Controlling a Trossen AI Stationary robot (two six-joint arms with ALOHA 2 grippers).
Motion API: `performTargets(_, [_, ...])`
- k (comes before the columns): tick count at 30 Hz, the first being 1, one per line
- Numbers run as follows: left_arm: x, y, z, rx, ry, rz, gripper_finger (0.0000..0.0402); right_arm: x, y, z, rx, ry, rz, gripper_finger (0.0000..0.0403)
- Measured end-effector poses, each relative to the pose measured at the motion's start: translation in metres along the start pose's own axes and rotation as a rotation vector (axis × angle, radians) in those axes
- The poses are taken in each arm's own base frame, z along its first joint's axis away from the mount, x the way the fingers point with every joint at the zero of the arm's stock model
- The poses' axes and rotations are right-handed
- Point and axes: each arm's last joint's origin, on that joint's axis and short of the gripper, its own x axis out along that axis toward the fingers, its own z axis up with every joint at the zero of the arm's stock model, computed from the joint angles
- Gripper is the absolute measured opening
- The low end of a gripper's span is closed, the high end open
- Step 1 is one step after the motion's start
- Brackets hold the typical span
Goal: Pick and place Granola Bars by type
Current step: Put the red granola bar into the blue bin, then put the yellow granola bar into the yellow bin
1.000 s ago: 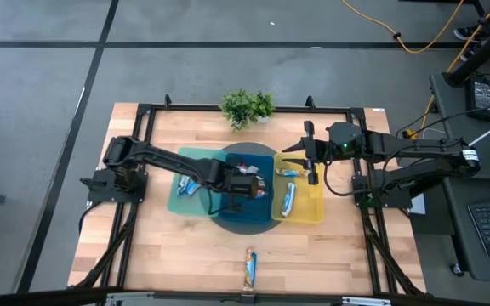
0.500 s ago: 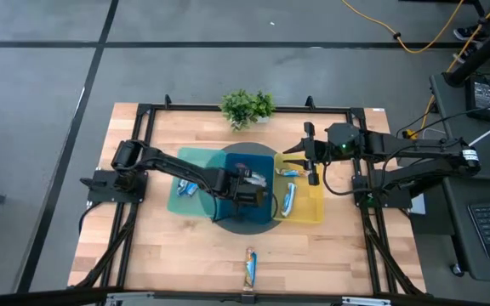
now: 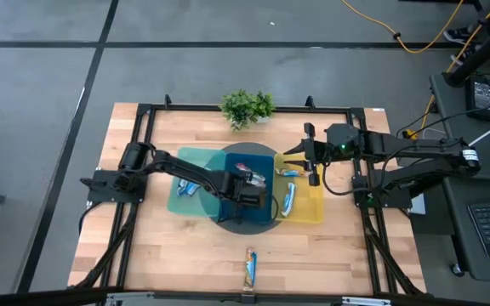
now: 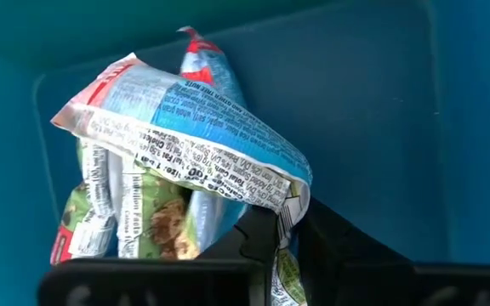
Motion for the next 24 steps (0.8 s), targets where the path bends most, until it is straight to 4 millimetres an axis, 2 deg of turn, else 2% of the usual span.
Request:
performTargets(6, [0.0003, 0.0009, 0.0, -0.015, -0.001, -0.017, 0.0056, -0.0001, -0.0001, 0.0, -0.001, 0.0, 0.0, 0.0115])
performTargets(19, [-0.0004, -0.0021, 0.0002, -0.007, -0.002, -0.007, 0.0182, 0.0, 0.0002, -0.0007, -0.001, 0.008, 0.002, 0.0115])
performTargets(24, [-0.0006, -0.0013, 0.0002, -0.007, 0.0, 0.018, 0.0219, -0.0001, 0.0002, -0.0008, -0.001, 0.009, 0.002, 0.0115])
